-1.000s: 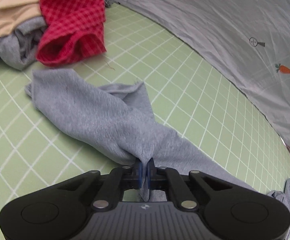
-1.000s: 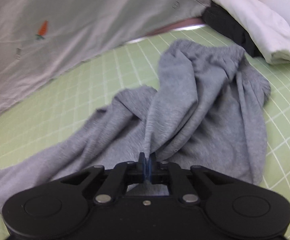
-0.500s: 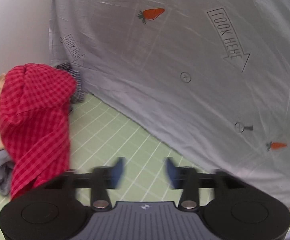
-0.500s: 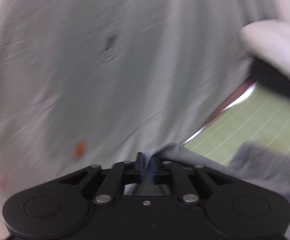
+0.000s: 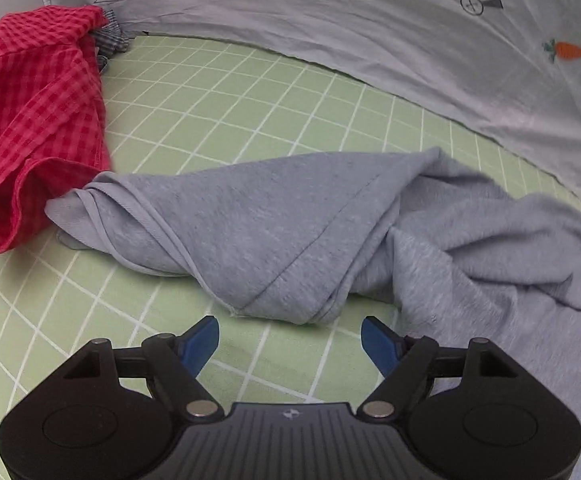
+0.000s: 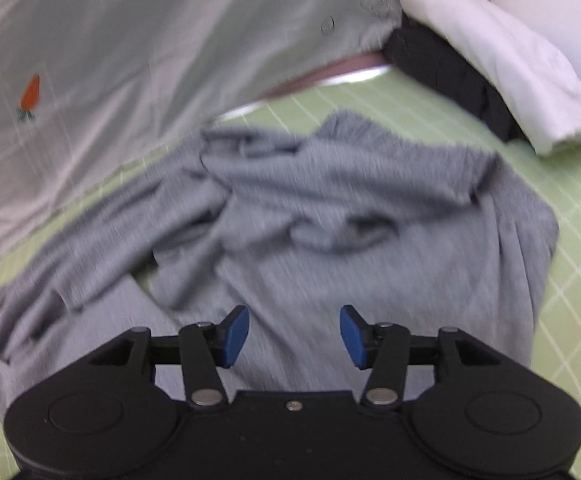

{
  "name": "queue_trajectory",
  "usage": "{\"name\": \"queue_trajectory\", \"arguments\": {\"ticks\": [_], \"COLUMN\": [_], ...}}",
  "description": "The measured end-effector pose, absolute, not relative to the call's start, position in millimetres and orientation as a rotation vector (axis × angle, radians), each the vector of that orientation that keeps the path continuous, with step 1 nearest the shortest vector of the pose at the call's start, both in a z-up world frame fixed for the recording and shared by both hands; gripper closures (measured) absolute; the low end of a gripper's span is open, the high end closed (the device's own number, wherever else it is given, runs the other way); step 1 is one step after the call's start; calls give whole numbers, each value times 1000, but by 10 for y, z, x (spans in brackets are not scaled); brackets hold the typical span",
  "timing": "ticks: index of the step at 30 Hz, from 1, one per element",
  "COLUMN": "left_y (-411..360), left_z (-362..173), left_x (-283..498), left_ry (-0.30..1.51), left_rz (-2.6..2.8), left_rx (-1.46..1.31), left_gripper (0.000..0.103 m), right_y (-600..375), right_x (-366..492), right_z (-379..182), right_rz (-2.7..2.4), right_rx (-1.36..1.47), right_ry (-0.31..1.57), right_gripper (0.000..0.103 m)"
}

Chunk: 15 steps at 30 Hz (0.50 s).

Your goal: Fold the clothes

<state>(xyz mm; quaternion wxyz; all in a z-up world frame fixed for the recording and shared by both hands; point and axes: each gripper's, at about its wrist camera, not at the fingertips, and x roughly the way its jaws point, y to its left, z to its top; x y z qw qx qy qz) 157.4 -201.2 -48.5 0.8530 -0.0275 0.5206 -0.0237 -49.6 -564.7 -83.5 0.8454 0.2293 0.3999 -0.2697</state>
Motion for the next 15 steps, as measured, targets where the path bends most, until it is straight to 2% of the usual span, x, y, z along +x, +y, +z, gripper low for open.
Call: {"name": "queue_trajectory", "arguments": {"ticks": [3,4,5,6,7,13,14,15], "left_y": [-2009,-1991,-1957,-1900,-1837,-1616,-1585,-1553], "left_z": [-517,-518,-499,-470,-438,110,207,305], "left_x": [1660,1710,1745,1796,1854,2415,2512,2609], "left_ry": [1077,1077,1075,1073,1071,856,815,775], "left_rz": [3,18,21,13,3,29,44,58], "left_rx": [-30,-26,-36,-63,-95,-57,-67,-77], "left_gripper": [25,34,45,73,92,92,89,79], "right_y": [-5653,-5659,-5666,-5672,-5671,-5726,-5737,-5744], "right_x": [-492,-488,-484,-479,-482,-489,-490,-491], "right_z": [-919,-929,-939,-949,-944,-952,-958,-964], "right_rz": [-579,-581,-583,-586,-586,-603,-608,-610], "right_rx": [467,469,473,476,472,467,469,465], "right_ry": [867,869,871,873,873,876,878,880], "right_gripper": [51,51,51,51,51,52,52,52]}}
